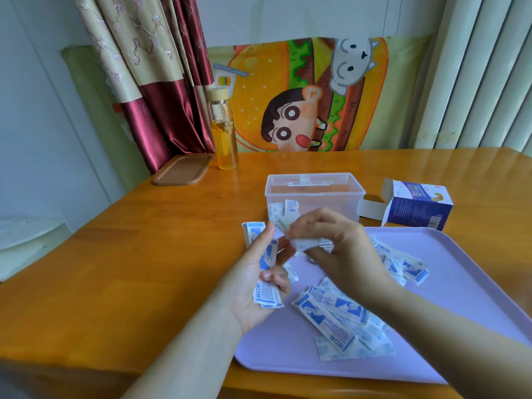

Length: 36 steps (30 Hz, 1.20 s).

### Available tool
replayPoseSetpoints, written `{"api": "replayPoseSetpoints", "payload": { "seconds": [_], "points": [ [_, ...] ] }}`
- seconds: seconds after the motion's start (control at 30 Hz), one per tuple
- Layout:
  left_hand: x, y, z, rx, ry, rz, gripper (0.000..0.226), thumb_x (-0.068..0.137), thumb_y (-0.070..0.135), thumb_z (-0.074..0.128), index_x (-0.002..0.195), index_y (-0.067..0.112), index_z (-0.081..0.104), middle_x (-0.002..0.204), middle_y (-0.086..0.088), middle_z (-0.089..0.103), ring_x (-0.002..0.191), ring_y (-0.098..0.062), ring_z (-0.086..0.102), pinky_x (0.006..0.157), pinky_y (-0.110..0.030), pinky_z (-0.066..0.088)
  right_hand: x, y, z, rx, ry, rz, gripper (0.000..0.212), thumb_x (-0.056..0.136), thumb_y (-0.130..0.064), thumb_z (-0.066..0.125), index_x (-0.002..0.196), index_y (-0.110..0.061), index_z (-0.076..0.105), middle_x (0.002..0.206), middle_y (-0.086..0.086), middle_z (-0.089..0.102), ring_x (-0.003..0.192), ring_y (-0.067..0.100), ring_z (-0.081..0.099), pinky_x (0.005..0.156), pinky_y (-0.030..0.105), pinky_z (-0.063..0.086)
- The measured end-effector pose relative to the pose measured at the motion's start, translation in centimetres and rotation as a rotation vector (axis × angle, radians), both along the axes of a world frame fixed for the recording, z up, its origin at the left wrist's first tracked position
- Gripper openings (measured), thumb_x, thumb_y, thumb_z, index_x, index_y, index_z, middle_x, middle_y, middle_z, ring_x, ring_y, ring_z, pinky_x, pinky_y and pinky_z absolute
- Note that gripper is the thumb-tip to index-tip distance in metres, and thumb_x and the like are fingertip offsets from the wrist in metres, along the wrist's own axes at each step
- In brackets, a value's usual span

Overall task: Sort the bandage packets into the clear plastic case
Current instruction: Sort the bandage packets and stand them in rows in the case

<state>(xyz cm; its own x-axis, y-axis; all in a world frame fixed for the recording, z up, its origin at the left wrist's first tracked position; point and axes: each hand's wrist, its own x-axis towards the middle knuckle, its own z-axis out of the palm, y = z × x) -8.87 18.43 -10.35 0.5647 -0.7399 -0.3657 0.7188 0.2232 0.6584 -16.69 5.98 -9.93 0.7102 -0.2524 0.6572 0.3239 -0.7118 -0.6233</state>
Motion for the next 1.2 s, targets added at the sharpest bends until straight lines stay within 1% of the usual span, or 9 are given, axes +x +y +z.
{"api": "replayPoseSetpoints", "payload": {
  "seconds": [0.1,0.23,0.4,0.47,0.63,0.8,0.93,1.07,1.2],
  "points": [
    [-0.1,-0.1,0.6,0.024,-0.042,0.023,0.019,0.071,0.022,0.067,0.089,0.016,0.065,0.063,0.002,0.054,0.038,-0.002,0.027,0.041,-0.01,0.026,-0.3,-0.1,-1.0,-0.338,-0.082,0.036,0.016,0.08,-0.007,0.065,0.093,-0.012,0.073,0.096,-0.008,0.066,0.09,0.01,0.059,0.078,0.017,0.046],
    [0.3,-0.1,0.3,0.033,-0.101,0.09,0.007,0.086,0.011,0.06,0.088,0.015,0.065,0.061,0.002,0.055,0.034,-0.002,0.028,0.037,-0.009,0.03,-0.7,-0.2,-0.8,-0.38,-0.068,0.053,0.028,0.077,0.01,0.058,0.092,-0.01,0.07,0.101,-0.005,0.068,0.094,0.012,0.061,0.081,0.019,0.047],
    [0.3,-0.2,0.3,0.117,-0.301,0.15,0.007,0.088,0.007,0.06,0.088,0.012,0.064,0.046,0.004,0.047,0.032,-0.002,0.034,0.036,-0.012,0.033,-0.9,0.3,0.2,0.276,0.166,0.0,0.021,0.087,-0.012,0.061,0.101,-0.027,0.06,0.086,-0.012,0.067,0.075,0.014,0.064,0.069,0.03,0.053],
    [0.4,-0.3,0.0,0.144,-0.35,0.13,0.006,0.087,0.007,0.061,0.09,0.012,0.064,0.043,0.005,0.039,0.032,-0.003,0.033,0.038,-0.013,0.034,-0.5,0.3,0.7,0.299,0.308,-0.014,0.018,0.08,-0.024,0.073,0.094,-0.022,0.062,0.07,-0.008,0.064,0.06,0.012,0.058,0.059,0.028,0.048],
    [0.6,-0.1,-0.4,0.136,-0.364,0.103,0.009,0.086,0.008,0.062,0.095,0.012,0.064,0.055,0.002,0.034,0.036,-0.003,0.035,0.042,-0.016,0.039,-0.2,0.1,0.9,0.525,0.427,0.031,0.014,0.081,-0.014,0.072,0.071,-0.007,0.065,0.055,-0.001,0.062,0.042,0.0,0.051,0.04,0.008,0.035],
    [1.2,0.0,-1.4,0.253,-0.578,0.13,0.007,0.088,0.011,0.062,0.091,0.005,0.059,0.051,0.001,0.038,0.039,-0.007,0.041,0.051,-0.023,0.036,-0.4,-0.5,0.7,0.594,0.549,0.072,0.013,0.086,-0.017,0.066,0.085,-0.005,0.073,0.077,0.015,0.07,0.056,0.011,0.057,0.052,0.016,0.045],
    [1.7,0.1,-1.6,0.303,-0.643,0.169,0.011,0.087,0.011,0.064,0.077,0.008,0.061,0.043,0.005,0.041,0.043,-0.011,0.042,0.046,-0.022,0.037,-0.2,-1.6,1.0,0.6,0.36,-0.094,0.015,0.091,-0.014,0.059,0.09,-0.015,0.074,0.084,-0.002,0.072,0.065,0.008,0.06,0.062,0.019,0.045],
    [1.7,-0.2,-1.6,0.292,-0.602,0.165,0.015,0.085,0.011,0.066,0.071,0.011,0.059,0.043,0.003,0.038,0.041,-0.011,0.039,0.05,-0.025,0.032,-0.4,-1.2,1.7,0.291,0.15,-0.13,0.046,0.093,0.001,0.046,0.087,-0.037,0.07,0.128,-0.016,0.049,0.112,-0.011,0.045,0.088,0.003,0.036],
    [1.4,-0.5,-1.4,0.259,-0.578,0.179,0.01,0.086,0.013,0.065,0.078,0.009,0.059,0.052,-0.001,0.035,0.041,-0.01,0.037,0.051,-0.025,0.031,-0.1,-0.3,-0.1,0.142,0.3,0.027,0.051,0.095,0.001,0.043,0.09,-0.043,0.068,0.139,-0.012,0.039,0.127,0.002,0.038,0.102,0.021,0.038]
  ]
}}
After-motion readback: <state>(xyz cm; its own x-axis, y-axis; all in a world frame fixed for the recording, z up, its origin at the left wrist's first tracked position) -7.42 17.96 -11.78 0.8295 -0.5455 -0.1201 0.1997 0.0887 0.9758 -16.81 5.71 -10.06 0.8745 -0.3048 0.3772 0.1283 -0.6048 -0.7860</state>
